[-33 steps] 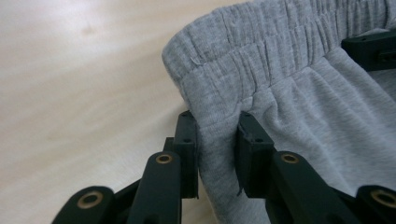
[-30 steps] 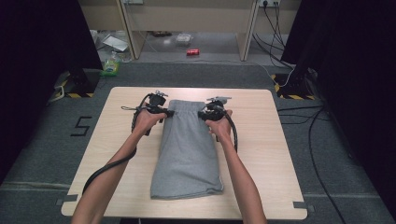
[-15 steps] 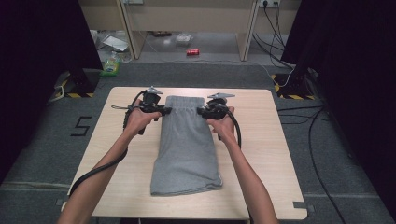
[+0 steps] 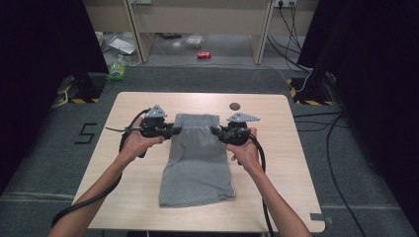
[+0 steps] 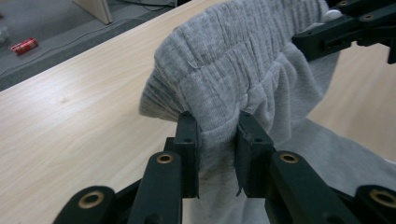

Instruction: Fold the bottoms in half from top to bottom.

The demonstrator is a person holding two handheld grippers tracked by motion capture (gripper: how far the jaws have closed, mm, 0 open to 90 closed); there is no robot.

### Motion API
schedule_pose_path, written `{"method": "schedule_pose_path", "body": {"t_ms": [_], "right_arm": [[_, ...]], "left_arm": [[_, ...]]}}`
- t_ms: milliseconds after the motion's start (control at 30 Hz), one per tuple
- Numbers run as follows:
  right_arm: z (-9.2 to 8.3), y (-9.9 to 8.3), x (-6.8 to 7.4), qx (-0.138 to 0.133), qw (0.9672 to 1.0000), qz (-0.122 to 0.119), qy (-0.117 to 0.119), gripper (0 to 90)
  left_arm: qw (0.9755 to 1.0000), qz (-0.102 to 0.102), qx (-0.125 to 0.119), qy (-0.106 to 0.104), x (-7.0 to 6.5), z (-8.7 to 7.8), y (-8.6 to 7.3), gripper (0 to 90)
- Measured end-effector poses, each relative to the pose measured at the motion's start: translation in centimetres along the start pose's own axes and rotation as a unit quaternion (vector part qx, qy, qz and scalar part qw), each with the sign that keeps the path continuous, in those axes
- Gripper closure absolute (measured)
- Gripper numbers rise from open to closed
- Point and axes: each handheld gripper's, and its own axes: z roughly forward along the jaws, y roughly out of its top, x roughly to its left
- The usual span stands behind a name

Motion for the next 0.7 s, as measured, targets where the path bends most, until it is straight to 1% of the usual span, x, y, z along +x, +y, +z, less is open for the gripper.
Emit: {"method": "schedule_pose_path", "body": {"t_ms": [67, 133, 300, 400, 500, 533, 700], "right_arm": [[-0.7, -0.7, 0.6, -0.002, 1.0000, -0.007, 0.003, 79.0], [-1.3, -1.3, 1.1, -0.006, 0.9999, -0.009, 0.006, 78.9], [-2.4, -3.2, 2.5, -0.004, 0.9996, -0.024, 0.013, 78.9], [-2.8, -4.4, 3.2, 0.001, 0.9994, -0.030, 0.015, 78.9], [-3.2, -5.6, 3.8, 0.006, 0.9993, -0.030, 0.021, 78.9], [-3.2, -5.9, 4.0, 0.008, 0.9993, -0.030, 0.022, 78.8], [-3.5, -7.5, 4.4, 0.020, 0.9988, -0.037, 0.022, 78.3]], "left_arm": [[1.0000, 0.005, -0.003, -0.007, -0.7, -0.5, -0.7, 72.6], [0.9999, 0.009, -0.003, -0.012, -1.3, -0.9, -1.4, 72.6], [0.9995, 0.012, -0.002, -0.029, -2.9, -1.5, -3.8, 72.5], [0.9993, 0.014, 0.001, -0.034, -3.6, -1.6, -5.0, 72.4], [0.9991, 0.013, 0.004, -0.041, -4.2, -1.6, -6.3, 72.1], [0.9990, 0.017, 0.007, -0.042, -4.4, -1.5, -6.6, 72.0], [0.9982, 0.023, 0.020, -0.051, -5.5, -1.3, -8.3, 70.7]]}}
